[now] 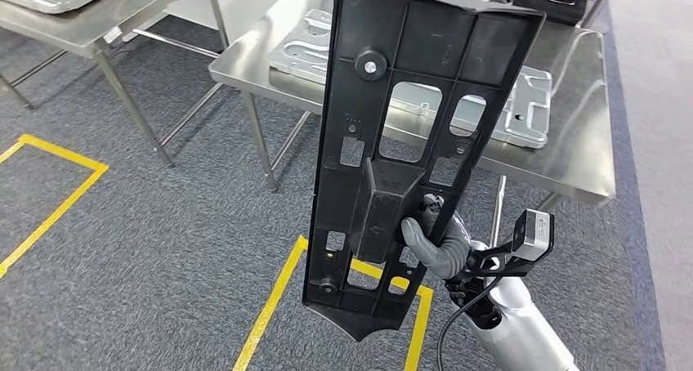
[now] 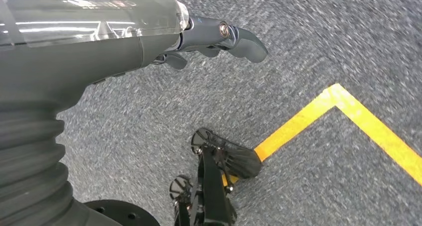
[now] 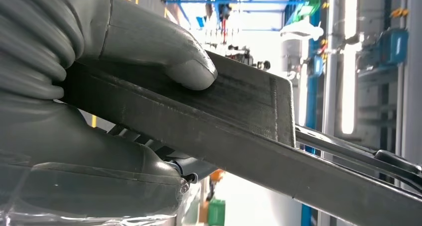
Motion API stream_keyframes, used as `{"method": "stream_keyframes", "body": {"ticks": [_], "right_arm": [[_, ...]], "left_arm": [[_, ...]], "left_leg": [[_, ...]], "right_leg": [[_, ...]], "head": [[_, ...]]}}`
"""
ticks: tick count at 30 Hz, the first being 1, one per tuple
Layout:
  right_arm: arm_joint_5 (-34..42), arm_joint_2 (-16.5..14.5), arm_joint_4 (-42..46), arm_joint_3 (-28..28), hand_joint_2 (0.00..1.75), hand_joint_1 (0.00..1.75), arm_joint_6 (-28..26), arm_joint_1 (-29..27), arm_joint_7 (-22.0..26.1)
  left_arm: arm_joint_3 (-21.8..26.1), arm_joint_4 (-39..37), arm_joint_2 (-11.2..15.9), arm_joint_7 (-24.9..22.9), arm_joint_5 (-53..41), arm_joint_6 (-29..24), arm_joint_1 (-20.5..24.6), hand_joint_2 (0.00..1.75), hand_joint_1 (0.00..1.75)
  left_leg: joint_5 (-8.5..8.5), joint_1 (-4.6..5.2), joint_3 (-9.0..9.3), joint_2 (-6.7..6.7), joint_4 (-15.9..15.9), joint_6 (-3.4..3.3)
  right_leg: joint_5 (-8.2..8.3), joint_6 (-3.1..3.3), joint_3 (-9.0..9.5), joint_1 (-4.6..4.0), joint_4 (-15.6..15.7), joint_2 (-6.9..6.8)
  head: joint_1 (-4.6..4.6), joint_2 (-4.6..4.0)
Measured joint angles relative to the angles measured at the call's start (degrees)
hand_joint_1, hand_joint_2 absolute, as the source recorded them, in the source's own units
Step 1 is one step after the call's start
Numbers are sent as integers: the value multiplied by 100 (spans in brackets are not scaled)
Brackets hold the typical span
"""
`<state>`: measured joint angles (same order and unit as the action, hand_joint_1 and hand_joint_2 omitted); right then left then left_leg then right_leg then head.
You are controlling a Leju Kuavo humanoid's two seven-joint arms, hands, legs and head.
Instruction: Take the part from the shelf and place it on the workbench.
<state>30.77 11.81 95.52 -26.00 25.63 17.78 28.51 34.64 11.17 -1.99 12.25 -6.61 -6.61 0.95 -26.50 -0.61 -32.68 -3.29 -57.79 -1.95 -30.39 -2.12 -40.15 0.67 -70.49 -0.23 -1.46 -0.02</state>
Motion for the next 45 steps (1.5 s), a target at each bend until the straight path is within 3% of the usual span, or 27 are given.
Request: {"method": "stream_keyframes", "body": {"ticks": [2,4,7,9,11,12,13,14,16,18,19,22,24,25,27,28,29,30,32,33,35,38,40,43,44,45], "right_arm": [[0,8,1,-9,175,175,-1,16,-1],[0,10,3,-18,175,175,-2,44,0],[-1,9,4,-34,175,175,-13,67,-5],[-2,1,7,-48,175,175,-23,91,-5],[-36,-21,7,-69,175,175,-44,116,-7],[-70,-31,6,-86,175,175,-63,119,-9],[-108,-37,5,-103,175,175,-85,117,-10],[-137,-38,4,-118,175,175,-103,117,-10],[-164,-38,9,-137,175,175,-118,119,-8],[-173,-38,16,-144,175,175,-121,122,-7],[-174,-38,19,-149,175,175,-122,124,-7],[-176,-38,27,-165,175,175,-134,126,-7],[-177,-35,58,-168,175,175,-167,131,-7],[-177,-33,78,-167,175,175,-183,132,-6],[-177,-28,98,-168,175,175,-200,120,-5],[-177,-25,100,-169,175,175,-199,105,-5],[-177,-22,100,-171,175,175,-198,92,-4],[-177,-19,102,-171,175,175,-196,84,-2],[-177,-1,116,-167,175,175,-190,83,5],[-176,7,126,-166,175,175,-186,87,9],[-175,14,146,-166,175,175,-182,94,15],[-172,16,173,-164,175,175,-181,100,18],[-166,15,195,-161,175,175,-180,118,21],[-159,10,201,-165,175,175,-176,118,19],[-160,11,199,-167,175,175,-175,108,16],[-160,12,197,-168,175,175,-174,101,15]], "left_arm": [[0,0,0,-10,4,21,5,175,0],[2,0,1,-24,14,49,10,175,0],[10,1,4,-35,27,78,40,175,0],[17,2,8,-26,26,84,42,175,0],[30,2,11,-24,27,93,29,175,0],[39,2,16,-29,26,107,22,175,0],[50,2,23,-33,25,127,17,175,0],[62,2,29,-37,20,152,12,175,0],[83,2,33,-40,10,187,8,175,0],[102,2,39,-40,6,194,14,175,0],[109,2,42,-40,6,195,17,175,0],[125,2,43,-38,2,202,24,175,0],[127,2,42,-31,-11,225,26,175,0],[128,2,42,-25,-19,239,27,175,0],[132,2,43,-10,-41,263,21,175,0],[134,2,44,-4,-49,270,15,175,0],[136,2,44,2,-55,275,9,175,0],[138,2,44,7,-55,277,4,175,0],[139,2,44,17,-56,280,-1,175,0],[140,2,44,23,-55,280,0,175,0],[142,2,45,33,-50,286,3,175,0],[145,7,50,53,-44,307,24,175,0],[149,12,55,70,-42,331,35,175,0],[166,14,68,78,-42,350,13,175,0],[172,14,72,78,-42,351,-5,175,0],[175,14,74,78,-41,354,-26,175,0]], "left_leg": [[-28,24,40,-119,-2,29],[-55,43,70,-226,-3,78],[-95,46,124,-357,13,170],[-286,30,44,-142,-241,222],[-653,5,-296,185,-973,254],[-794,-2,-498,260,-1365,268],[-835,-3,-641,287,-1612,279],[-752,-3,-678,293,-1626,283],[-322,-6,-433,303,-995,269],[-28,-1,-126,342,-283,228],[15,2,-56,358,-111,201],[7,6,-34,354,-39,110],[14,-16,3,335,4,48],[12,-28,21,323,21,24],[-18,-27,37,304,23,6],[-38,-26,51,294,22,6],[-64,-26,76,285,21,12],[-93,-26,115,279,21,21],[-170,-26,220,270,26,53],[-212,-16,266,264,27,81],[-283,-4,318,250,47,146],[-375,-2,417,212,71,248],[-512,-8,287,234,-282,292],[-790,-15,-522,277,-1482,320],[-733,-14,-756,278,-1697,321],[-535,-12,-885,278,-1677,309]], "right_leg": [[347,79,453,-50,833,-242],[462,157,675,-114,1272,-400],[485,236,680,-111,1345,-223],[530,298,721,-62,1415,-101],[547,335,731,-46,1433,4],[545,343,726,-50,1427,56],[540,347,726,-52,1419,110],[532,344,729,-52,1405,160],[497,324,741,-49,1361,236],[453,278,733,-67,1302,283],[437,253,721,-77,1281,297],[412,168,705,-77,1274,307],[283,104,627,-69,1078,225],[143,75,500,-60,813,166],[-197,27,55,-37,-1,77],[-275,13,-146,-25,-329,61],[-242,5,-263,-14,-479,53],[-83,7,-251,-6,-378,47],[406,43,79,-1,395,8],[557,73,271,-17,797,-24],[603,147,474,-55,1206,-58],[491,259,562,-62,1261,5],[417,344,706,-40,1313,31],[238,416,923,-64,1325,53],[166,422,1007,-76,1325,74],[88,423,1107,-86,1325,99]], "head": [[0,0],[0,0],[-1,0],[-2,0],[-3,0],[-3,0],[-3,0],[-2,0],[-2,0],[-2,0],[-2,0],[-2,0],[-2,0],[-2,0],[-2,0],[-2,0],[-2,0],[-2,0],[-2,0],[-2,0],[-2,0],[-2,0],[-5,0],[-6,0],[-5,0],[-5,0]]}}
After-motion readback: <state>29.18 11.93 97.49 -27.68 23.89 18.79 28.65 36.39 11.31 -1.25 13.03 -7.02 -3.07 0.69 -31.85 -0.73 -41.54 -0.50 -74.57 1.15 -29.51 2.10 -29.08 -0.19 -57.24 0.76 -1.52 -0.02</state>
